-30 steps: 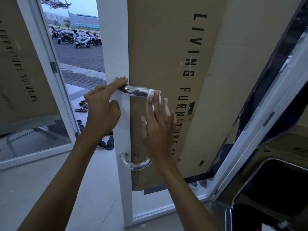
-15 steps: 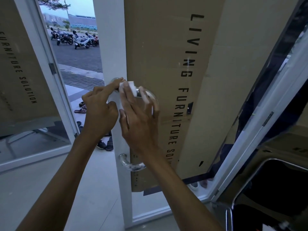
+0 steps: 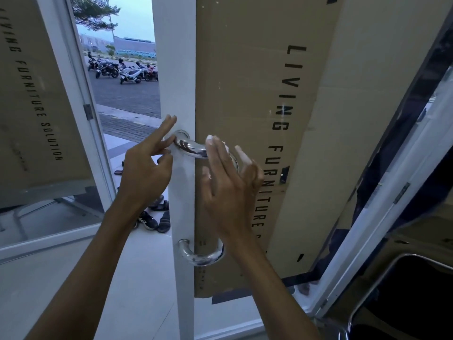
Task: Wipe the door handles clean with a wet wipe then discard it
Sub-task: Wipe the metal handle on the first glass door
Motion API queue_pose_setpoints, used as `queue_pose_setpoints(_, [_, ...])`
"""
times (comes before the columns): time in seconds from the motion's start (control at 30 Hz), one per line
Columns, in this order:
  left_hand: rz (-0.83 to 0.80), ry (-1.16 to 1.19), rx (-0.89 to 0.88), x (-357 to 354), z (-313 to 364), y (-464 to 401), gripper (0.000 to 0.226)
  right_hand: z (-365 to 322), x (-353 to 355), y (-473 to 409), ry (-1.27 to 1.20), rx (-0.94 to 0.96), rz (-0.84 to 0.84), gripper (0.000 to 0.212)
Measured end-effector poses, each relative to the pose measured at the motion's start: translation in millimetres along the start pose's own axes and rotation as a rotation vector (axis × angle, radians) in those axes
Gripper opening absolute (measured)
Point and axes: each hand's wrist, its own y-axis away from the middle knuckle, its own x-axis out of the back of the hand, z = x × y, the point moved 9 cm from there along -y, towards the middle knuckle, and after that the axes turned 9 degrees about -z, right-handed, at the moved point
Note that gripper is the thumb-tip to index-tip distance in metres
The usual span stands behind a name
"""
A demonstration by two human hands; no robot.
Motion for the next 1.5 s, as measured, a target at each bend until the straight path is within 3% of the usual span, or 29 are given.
queue_pose_setpoints(0.13, [0.02, 0.029, -0.01, 3, 1, -1, 0.064, -40, -6, -26, 0.093, 0.179, -0.06, 0.044])
queue_pose_setpoints(0.47, [0.062, 0.094, 0.027, 2, -21, 0, 0.061, -71, -18, -77, 0.242, 0.292, -0.155, 0.01])
queue_pose_setpoints(0.7, [0.022, -0.028, 0.015, -10, -13, -1, 0.059, -31, 14, -53, 0.078, 0.271, -0.081, 0.021])
queue_pose_setpoints(0.93, [-0.021, -0.237, -0.162, -30, 4, -9, 0.05, -19, 21, -49, -0.075, 0.249, 0.019, 0.033])
queue_pose_setpoints(1.07, [0.023, -0.336, -0.116, -28, 7, -4, 0.042, -4, 27, -36, -0.137, 0.241, 0.078, 0.028])
queue_pose_setpoints(1.23, [0.058, -0.418, -0.099, -30, 15, -3, 0.037, 25, 20, -27, -0.159, 0.107, 0.039, 0.033])
queue_pose_setpoints(1.4, [0.108, -0.492, -0.07, -34, 21, 0, 0.031, 27, 9, -22, -0.123, 0.152, -0.001, 0.042])
queue_pose_setpoints(1.5, [0.112, -0.518, -0.072, -33, 21, 2, 0.03, 44, 6, -9, -0.183, 0.048, 0.005, 0.043])
